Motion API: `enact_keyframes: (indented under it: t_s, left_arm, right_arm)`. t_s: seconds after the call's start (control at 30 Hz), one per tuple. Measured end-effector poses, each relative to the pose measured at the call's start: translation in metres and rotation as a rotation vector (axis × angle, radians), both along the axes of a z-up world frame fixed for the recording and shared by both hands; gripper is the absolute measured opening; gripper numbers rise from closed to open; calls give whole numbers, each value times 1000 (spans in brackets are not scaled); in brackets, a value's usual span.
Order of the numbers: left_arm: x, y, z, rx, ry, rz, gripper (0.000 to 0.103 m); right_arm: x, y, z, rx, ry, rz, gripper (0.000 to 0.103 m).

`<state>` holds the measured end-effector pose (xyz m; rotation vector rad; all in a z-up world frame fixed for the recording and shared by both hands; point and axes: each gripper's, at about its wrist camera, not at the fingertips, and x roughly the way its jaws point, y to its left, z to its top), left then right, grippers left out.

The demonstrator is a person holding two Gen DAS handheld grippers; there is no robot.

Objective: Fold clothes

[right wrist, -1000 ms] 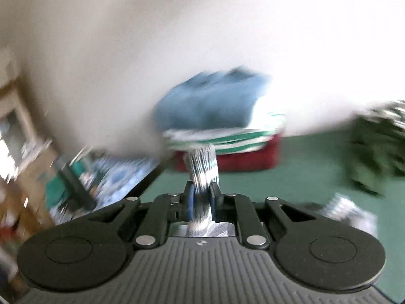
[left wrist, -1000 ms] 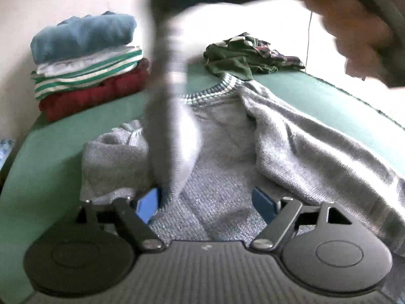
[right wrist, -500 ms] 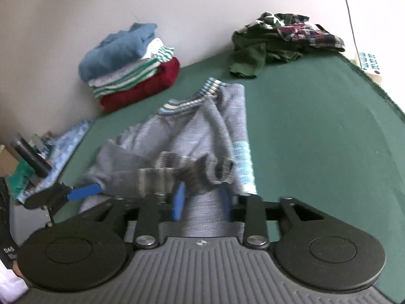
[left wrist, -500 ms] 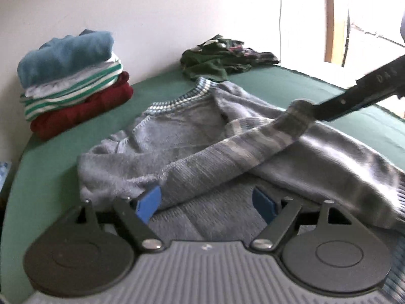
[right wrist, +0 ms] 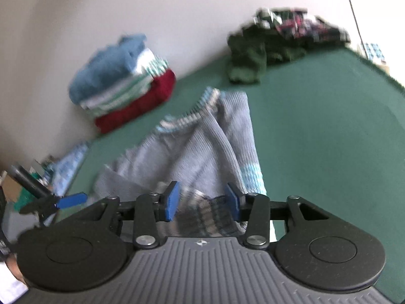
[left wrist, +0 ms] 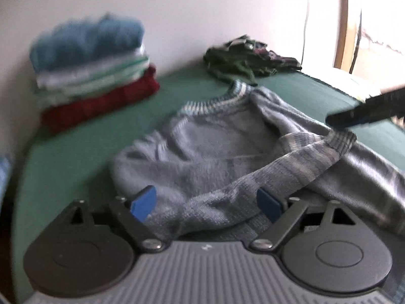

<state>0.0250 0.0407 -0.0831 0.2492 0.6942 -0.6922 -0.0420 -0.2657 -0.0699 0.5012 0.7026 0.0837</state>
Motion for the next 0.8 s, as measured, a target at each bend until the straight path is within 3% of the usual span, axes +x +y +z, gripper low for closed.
enact_keyframes:
  t_s: [0.1,0.13,0.23,0.37,0.5,0.63,0.8]
  left_arm:
    - [2,6,-5,-7,30,0,61]
    - [0,8,-5,-14,29,-7,59]
    - [-12,13,-3,-30,46,-56,54]
    - [-35,13,-9,23,26,-129,56]
    - [-43,10,-14,52,21,-152,61]
    - [-42,5,-14,53,32,-162,64]
    - [-47,7,-14,49,38,-168,68]
  right_arm:
    - [-3,-5,-3,7,13,9,17]
    - [-8,-7,0,23,5,30,13]
    - [-23,-4,9,23,2,122,13]
    - [-43,12,7,-37,100,242,14]
    - [-51,15,11,-96,60,162,23]
    - [-29,16,14,-87,-9,64,48]
    - [-17,25,3,-81,86,127,38]
